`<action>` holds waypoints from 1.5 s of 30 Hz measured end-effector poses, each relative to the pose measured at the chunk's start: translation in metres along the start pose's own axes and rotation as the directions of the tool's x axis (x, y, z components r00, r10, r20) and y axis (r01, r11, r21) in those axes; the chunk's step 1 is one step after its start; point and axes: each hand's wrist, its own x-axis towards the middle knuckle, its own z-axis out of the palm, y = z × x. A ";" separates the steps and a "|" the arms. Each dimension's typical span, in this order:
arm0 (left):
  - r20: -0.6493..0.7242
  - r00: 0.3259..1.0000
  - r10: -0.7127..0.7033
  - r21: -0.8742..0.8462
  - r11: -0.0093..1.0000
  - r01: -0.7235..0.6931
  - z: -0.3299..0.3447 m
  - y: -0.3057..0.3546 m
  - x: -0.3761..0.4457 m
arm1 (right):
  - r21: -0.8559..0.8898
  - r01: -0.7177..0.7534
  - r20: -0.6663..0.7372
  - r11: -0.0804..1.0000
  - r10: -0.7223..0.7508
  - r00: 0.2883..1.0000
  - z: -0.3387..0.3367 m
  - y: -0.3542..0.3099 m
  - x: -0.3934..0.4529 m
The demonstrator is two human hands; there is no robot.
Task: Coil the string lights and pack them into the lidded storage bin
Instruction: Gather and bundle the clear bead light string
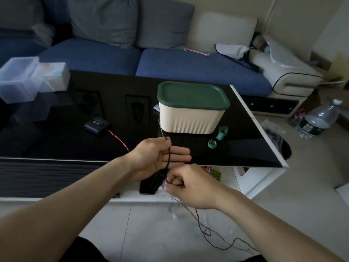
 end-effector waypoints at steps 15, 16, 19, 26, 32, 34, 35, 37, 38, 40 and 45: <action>0.277 0.862 -0.424 0.468 0.843 0.264 -0.011 -0.010 0.006 | 0.181 -0.033 -0.243 0.983 0.077 0.967 -0.058 0.034 0.006; 0.297 0.845 -0.445 0.471 0.838 0.275 -0.012 -0.010 0.006 | 0.177 -0.053 -0.195 0.983 0.088 0.977 -0.061 0.038 0.006; 0.344 0.836 -0.428 0.383 0.876 0.292 -0.013 -0.011 0.007 | 0.131 -0.115 -0.069 0.985 0.124 0.990 -0.065 0.049 0.005; 0.357 0.911 -0.207 -0.046 0.970 0.239 -0.015 -0.016 0.016 | 0.070 -0.238 -0.015 0.969 0.239 0.971 -0.058 0.051 0.011; 0.319 0.927 -0.197 0.033 0.980 0.197 -0.010 -0.019 0.019 | 0.121 -0.254 -0.246 0.960 0.277 0.929 -0.061 0.056 0.015; 0.304 0.924 -0.231 0.056 0.973 0.225 -0.009 -0.021 0.022 | 0.128 -0.237 -0.345 0.963 0.267 0.900 -0.060 0.058 0.018; 0.298 0.922 -0.246 0.060 0.969 0.239 -0.009 -0.021 0.022 | 0.139 -0.224 -0.384 0.965 0.261 0.886 -0.059 0.059 0.019; 0.307 0.911 -0.275 0.082 0.961 0.263 -0.006 -0.020 0.022 | 0.183 -0.182 -0.472 0.966 0.249 0.846 -0.058 0.060 0.021; 0.310 0.905 -0.292 0.102 0.957 0.273 -0.005 -0.020 0.022 | 0.201 -0.162 -0.516 0.966 0.244 0.821 -0.058 0.061 0.022; 0.305 0.900 -0.313 0.127 0.950 0.287 -0.004 -0.019 0.021 | 0.199 -0.133 -0.573 0.971 0.225 0.788 -0.058 0.063 0.022; 0.324 0.907 -0.268 0.055 0.963 0.265 -0.004 -0.013 0.021 | 0.193 -0.116 -0.615 0.974 0.212 0.759 -0.058 0.068 0.025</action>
